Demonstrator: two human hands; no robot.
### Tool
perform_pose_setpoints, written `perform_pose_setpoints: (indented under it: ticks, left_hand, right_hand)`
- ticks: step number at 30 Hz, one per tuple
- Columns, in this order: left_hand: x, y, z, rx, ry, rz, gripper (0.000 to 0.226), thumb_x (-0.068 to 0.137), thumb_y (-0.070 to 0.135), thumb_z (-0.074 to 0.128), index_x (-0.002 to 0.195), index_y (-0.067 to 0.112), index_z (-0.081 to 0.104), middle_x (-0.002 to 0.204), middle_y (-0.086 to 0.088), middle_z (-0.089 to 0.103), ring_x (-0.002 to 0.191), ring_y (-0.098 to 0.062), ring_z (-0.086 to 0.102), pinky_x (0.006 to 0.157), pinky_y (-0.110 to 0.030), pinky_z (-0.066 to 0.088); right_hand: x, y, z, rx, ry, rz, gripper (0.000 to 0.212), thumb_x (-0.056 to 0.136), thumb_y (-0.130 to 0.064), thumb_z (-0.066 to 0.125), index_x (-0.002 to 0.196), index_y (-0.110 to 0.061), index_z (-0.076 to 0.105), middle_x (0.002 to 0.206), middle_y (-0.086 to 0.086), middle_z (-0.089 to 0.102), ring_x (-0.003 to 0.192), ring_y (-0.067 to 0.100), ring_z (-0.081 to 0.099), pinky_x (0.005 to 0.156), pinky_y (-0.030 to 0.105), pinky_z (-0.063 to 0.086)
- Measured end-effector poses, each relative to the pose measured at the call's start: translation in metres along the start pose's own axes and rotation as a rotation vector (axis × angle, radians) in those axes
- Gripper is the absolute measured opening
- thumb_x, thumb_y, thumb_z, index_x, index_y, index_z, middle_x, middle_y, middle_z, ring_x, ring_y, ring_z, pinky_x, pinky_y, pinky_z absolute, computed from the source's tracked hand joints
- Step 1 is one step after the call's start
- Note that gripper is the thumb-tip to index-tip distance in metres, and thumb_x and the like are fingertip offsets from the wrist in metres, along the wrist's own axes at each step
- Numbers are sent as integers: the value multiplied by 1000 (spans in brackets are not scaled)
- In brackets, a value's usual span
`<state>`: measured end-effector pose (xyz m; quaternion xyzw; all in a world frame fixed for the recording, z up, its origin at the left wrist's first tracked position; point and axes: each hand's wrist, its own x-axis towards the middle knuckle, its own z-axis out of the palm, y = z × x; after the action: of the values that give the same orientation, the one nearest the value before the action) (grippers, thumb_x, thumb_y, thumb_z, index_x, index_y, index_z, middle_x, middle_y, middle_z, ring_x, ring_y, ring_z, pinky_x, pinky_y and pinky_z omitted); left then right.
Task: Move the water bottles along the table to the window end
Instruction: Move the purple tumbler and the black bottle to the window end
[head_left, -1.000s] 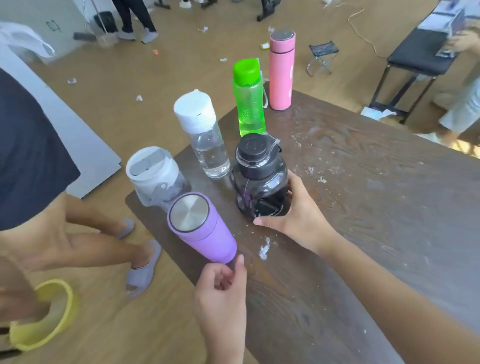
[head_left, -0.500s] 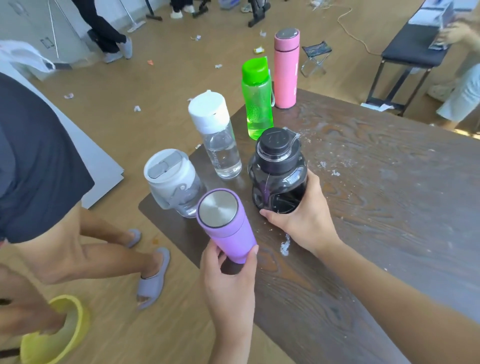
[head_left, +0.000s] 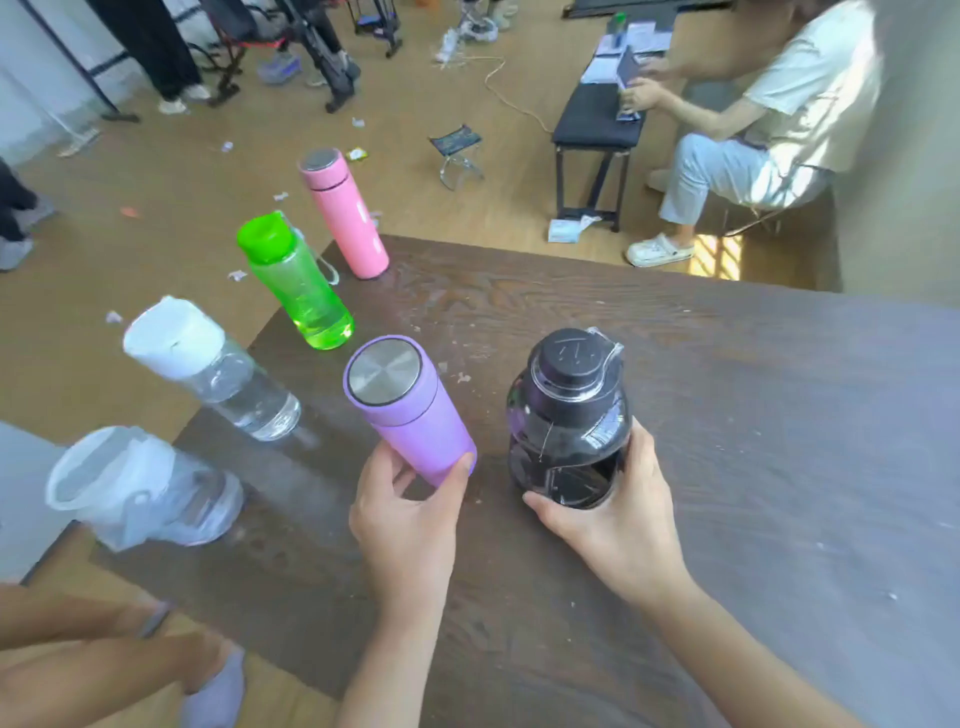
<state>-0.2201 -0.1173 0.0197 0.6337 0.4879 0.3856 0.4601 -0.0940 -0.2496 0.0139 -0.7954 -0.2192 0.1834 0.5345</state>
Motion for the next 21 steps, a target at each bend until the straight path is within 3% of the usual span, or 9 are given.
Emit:
perform_pose_setpoints:
  ticks: [3, 6, 8, 11, 15, 21]
  left_hand:
    - [-18, 34, 61, -30, -130, -2, 48, 77, 13, 92, 115, 36, 74, 109, 12, 83, 104, -5, 80, 97, -36, 62]
    - [-43, 62, 130, -37, -284, 21, 44, 75, 16, 92, 111, 34, 75, 106, 11, 84, 103, -7, 80, 96, -40, 63]
    - [-64, 77, 177, -31, -386, 60, 41, 74, 18, 93, 110, 28, 76, 102, 10, 84, 96, -2, 79, 91, -34, 64]
    - [-99, 100, 235, -17, -558, 142, 38, 73, 22, 94, 106, 24, 77, 96, 11, 83, 87, 10, 75, 78, -16, 58]
    - [-138, 116, 299, -5, -775, 225, 38, 71, 19, 94, 103, 25, 76, 92, 15, 80, 87, 8, 75, 68, -3, 47]
    - [-194, 120, 372, -45, -1027, 310, 37, 78, 5, 89, 110, 12, 72, 93, 3, 76, 69, 22, 66, 65, -2, 48]
  right_hand:
    - [-10, 11, -69, -14, 95, 50, 107, 52, -44, 94, 141, -40, 34, 121, -52, 42, 111, -27, 45, 99, 24, 44]
    - [-25, 26, -129, 13, 227, 119, 103, 50, -44, 94, 135, -48, 34, 126, -39, 52, 116, -16, 53, 100, 29, 51]
    - [-34, 38, -161, 14, 315, 155, 103, 50, -44, 94, 129, -57, 30, 127, -33, 56, 117, -12, 56, 99, 29, 52]
    - [-50, 56, -198, 26, 463, 206, 102, 50, -42, 95, 132, -50, 35, 127, -33, 56, 117, -9, 58, 99, 29, 52]
    - [-76, 76, -233, 50, 652, 236, 99, 53, -33, 97, 122, -62, 31, 122, -53, 43, 113, -24, 51, 89, 3, 43]
    - [-134, 98, -261, 71, 919, 324, 101, 51, -37, 96, 122, -65, 30, 127, -45, 47, 117, -18, 53, 98, 16, 46]
